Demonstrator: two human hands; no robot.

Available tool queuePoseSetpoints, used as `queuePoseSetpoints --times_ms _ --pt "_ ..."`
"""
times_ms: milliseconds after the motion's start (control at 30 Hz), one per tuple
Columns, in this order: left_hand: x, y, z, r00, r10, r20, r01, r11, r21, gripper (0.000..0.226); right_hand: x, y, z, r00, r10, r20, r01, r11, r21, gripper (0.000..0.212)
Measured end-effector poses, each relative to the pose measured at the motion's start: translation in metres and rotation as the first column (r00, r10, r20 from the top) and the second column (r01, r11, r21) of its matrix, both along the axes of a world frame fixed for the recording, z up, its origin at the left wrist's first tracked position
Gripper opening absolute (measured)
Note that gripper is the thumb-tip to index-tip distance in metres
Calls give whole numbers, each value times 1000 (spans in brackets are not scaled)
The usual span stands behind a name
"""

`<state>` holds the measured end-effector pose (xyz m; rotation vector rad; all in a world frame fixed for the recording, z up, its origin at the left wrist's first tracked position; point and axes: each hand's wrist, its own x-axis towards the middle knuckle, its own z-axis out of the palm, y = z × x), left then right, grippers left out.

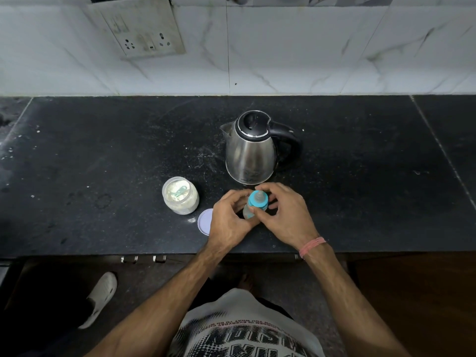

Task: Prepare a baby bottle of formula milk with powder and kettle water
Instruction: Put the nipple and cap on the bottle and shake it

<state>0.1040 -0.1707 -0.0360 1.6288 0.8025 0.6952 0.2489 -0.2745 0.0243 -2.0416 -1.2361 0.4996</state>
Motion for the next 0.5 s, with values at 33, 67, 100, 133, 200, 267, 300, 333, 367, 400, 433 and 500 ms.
queuePoseSetpoints --times_ms 33,67,100,133,200,267,300,333,367,400,433,500 --pt "0 1 -2 1000 -7 -9 7 1000 5 56 0 0 0 1000 19 14 -18 1000 -20 56" --pt "0 2 -4 1000 -16 -19 16 1000 8 57 0 0 1 999 39 17 -38 998 -44 58" --pt "-1 2 -5 999 -26 -26 26 1000 9 58 1 -1 1 998 61 12 -60 996 -67 60" --pt "-1 2 -7 999 -34 -32 35 999 10 60 2 -2 1 996 84 3 -84 993 -80 60" --pt "-2 2 -9 998 -44 -38 44 999 12 65 3 -4 0 992 129 -18 -130 988 -82 58" --pt "-3 1 -11 998 -50 -38 50 999 -2 68 4 -5 0 988 150 -23 -152 985 -88 58" --pt "-2 0 -13 998 -55 -39 55 998 -6 67 5 -5 -1 988 155 -22 -156 983 -96 57" --pt "-2 0 -13 997 -61 -41 60 998 -5 67 5 -4 -1 988 156 -19 -157 982 -103 57" --pt "-1 0 -14 997 -62 -44 62 998 -5 66 6 -4 -2 988 154 -15 -155 982 -110 56" --pt "-1 -1 -13 997 -60 -46 60 998 -8 66 6 -4 -3 989 147 -9 -147 982 -116 56" --pt "0 -1 -13 997 -53 -48 53 999 -9 66 7 -3 -5 990 138 -1 -137 983 -121 56" --pt "1 -2 -13 998 -39 -58 39 999 -4 65 7 -3 -7 993 115 11 -113 985 -127 58"
